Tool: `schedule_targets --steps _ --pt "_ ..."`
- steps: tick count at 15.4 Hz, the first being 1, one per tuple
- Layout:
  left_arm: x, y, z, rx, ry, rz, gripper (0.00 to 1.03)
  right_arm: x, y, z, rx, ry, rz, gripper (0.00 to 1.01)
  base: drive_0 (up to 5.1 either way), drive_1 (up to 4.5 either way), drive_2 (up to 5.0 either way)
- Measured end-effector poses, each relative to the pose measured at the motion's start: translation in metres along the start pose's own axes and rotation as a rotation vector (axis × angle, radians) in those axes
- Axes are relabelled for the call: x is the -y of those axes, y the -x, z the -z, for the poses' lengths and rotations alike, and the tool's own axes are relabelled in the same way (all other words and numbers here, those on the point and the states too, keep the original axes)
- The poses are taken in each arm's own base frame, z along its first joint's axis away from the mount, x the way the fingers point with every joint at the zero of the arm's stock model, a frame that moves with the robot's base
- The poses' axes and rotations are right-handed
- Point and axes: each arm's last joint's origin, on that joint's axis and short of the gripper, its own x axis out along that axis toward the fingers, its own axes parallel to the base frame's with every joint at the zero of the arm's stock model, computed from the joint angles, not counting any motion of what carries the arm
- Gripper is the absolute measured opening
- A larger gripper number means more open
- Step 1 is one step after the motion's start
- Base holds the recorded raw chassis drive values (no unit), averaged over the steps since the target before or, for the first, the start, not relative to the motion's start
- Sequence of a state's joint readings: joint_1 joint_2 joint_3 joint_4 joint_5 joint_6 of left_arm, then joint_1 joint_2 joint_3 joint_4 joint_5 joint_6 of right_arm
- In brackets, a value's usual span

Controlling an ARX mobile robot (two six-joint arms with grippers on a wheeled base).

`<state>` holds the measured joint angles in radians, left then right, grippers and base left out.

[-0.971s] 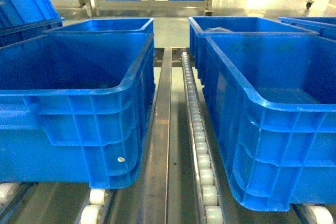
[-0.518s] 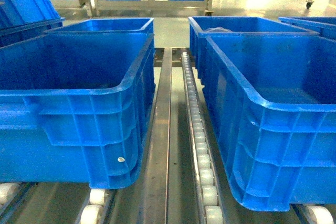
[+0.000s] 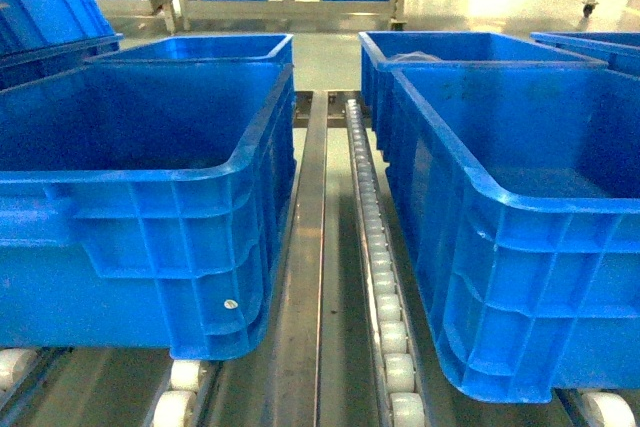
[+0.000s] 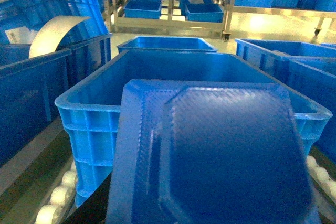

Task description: Sort blue parts and orange caps into right shelf containers

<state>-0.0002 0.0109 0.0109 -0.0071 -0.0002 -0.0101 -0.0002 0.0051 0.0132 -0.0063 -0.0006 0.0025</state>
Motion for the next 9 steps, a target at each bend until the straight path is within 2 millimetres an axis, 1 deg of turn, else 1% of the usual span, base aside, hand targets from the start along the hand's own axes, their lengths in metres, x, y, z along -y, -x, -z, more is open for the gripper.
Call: schedule_targets --steps 3,4,5,9 --pt "0.000 0.000 0.000 0.000 0.000 0.000 0.43 0.000 0.000 0.000 0.000 0.000 0.000 0.43 0.0 0.00 0.0" --pt "0.000 0.000 -0.004 0.045 0.003 0.044 0.43 0.000 0.000 -0.002 0.028 0.014 -0.017 0.43 0.0 0.00 0.0" --pt "0.004 -0.002 -0.013 0.122 0.001 0.097 0.43 -0.003 0.001 -0.011 0.122 0.053 -0.070 0.43 0.0 0.00 0.0" --pt "0.009 -0.010 -0.014 0.117 0.005 0.134 0.43 -0.004 -0.001 -0.013 0.133 0.069 -0.095 0.43 0.0 0.00 0.0"
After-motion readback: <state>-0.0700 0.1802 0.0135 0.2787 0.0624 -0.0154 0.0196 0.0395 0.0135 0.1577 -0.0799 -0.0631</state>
